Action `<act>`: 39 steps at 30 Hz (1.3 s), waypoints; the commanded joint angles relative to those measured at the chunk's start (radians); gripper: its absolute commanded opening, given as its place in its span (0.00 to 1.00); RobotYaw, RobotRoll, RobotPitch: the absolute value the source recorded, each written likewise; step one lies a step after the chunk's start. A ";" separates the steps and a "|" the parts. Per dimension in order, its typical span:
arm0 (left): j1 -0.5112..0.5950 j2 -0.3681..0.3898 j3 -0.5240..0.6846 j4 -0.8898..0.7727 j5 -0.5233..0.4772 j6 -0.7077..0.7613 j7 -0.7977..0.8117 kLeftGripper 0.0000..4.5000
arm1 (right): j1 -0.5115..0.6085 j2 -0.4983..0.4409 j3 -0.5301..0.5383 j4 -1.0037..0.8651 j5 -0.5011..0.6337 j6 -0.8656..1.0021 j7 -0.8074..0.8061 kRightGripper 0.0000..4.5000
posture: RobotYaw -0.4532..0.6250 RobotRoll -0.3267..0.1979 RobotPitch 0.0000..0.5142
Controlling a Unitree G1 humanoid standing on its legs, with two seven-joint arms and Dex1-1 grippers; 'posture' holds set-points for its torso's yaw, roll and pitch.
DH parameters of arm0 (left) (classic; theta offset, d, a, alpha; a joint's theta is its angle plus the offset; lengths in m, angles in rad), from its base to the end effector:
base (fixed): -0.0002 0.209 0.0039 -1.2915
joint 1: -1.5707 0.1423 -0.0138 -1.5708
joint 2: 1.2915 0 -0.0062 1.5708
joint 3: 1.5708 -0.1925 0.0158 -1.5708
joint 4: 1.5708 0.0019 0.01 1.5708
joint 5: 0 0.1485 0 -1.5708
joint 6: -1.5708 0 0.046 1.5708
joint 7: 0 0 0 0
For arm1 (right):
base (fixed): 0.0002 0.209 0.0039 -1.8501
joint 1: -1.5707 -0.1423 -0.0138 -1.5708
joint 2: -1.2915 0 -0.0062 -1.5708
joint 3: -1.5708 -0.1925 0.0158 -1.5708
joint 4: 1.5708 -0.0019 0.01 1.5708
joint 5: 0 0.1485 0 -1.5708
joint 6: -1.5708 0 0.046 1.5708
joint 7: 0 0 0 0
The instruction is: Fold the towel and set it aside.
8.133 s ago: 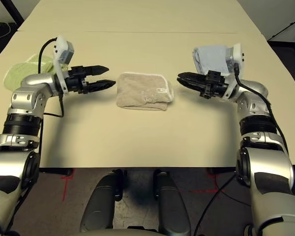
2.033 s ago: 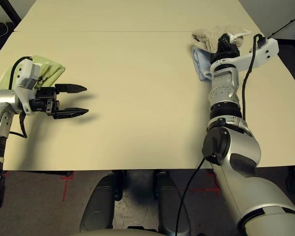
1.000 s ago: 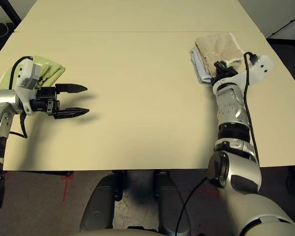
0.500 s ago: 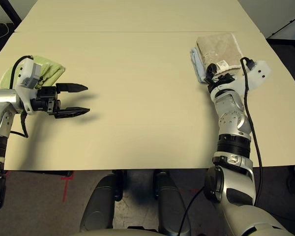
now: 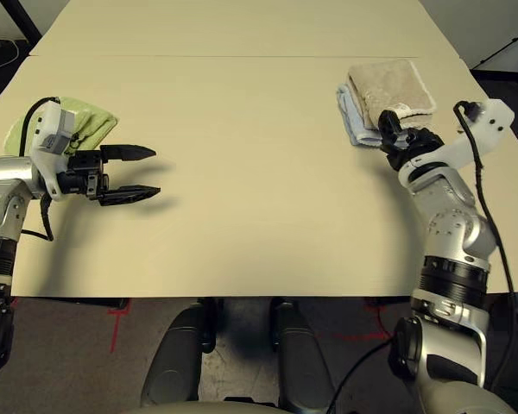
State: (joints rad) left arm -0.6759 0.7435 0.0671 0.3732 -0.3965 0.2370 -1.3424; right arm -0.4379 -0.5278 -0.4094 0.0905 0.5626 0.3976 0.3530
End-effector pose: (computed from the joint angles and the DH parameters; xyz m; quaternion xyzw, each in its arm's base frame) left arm 0.3122 0.2952 0.2066 0.1382 0.0113 -0.5358 0.8329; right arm 0.2698 -0.3002 0.1701 0.0799 -0.0905 0.0636 0.9907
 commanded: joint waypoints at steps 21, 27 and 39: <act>-0.040 -0.213 0.293 0.105 0.166 -0.211 1.046 1.00 | -0.547 0.080 0.002 0.948 -0.194 -0.688 0.069 1.00 | 0.56 0.62 0.39; -0.042 -0.159 0.310 0.238 0.149 -0.313 0.964 1.00 | -0.572 0.041 0.019 1.048 -0.216 -0.741 0.143 1.00 | 0.55 0.62 0.40; -0.072 -0.089 0.325 0.448 0.152 -0.424 0.925 1.00 | -0.582 0.006 0.034 1.121 -0.256 -0.759 0.222 1.00 | 0.53 0.62 0.39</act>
State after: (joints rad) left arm -0.7435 0.6564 0.3848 0.8043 -0.2448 -0.1604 -0.4265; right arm -1.0149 -0.5266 -0.3711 1.1872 0.3134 -0.3445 0.5724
